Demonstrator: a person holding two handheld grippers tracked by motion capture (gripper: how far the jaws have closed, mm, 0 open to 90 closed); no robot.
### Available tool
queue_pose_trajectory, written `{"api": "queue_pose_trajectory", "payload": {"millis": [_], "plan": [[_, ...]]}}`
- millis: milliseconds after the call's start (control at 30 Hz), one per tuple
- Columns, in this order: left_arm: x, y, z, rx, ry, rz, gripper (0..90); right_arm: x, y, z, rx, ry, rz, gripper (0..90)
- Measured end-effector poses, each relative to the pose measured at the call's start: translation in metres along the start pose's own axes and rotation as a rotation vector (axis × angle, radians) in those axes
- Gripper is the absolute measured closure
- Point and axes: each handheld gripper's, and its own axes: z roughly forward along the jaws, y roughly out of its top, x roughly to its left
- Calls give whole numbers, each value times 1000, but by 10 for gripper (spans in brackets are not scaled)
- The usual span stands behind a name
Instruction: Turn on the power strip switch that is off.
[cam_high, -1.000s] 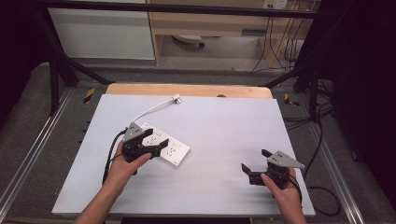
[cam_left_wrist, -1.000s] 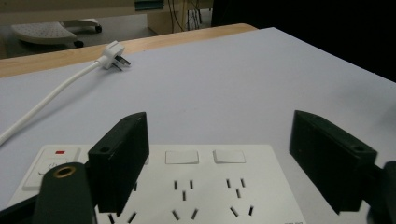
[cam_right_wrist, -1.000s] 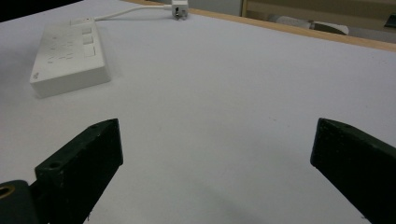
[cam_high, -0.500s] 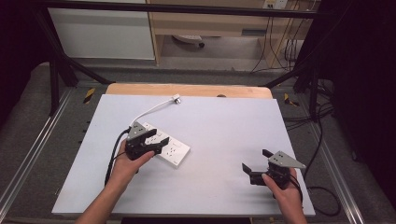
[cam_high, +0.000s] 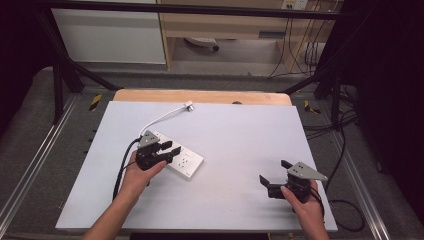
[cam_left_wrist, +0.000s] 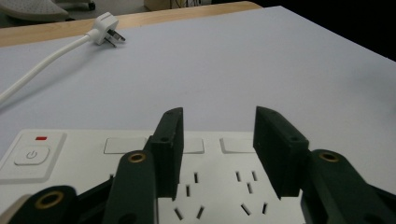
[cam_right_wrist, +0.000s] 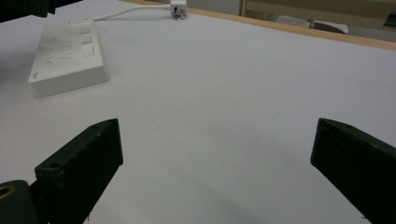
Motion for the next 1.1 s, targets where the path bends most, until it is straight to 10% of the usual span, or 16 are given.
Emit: {"api": "queue_pose_trajectory", "payload": {"millis": [1100], "plan": [[2,-10,23,30,-12,-3,730,-2,0,-1,1,-7,4,28]]}}
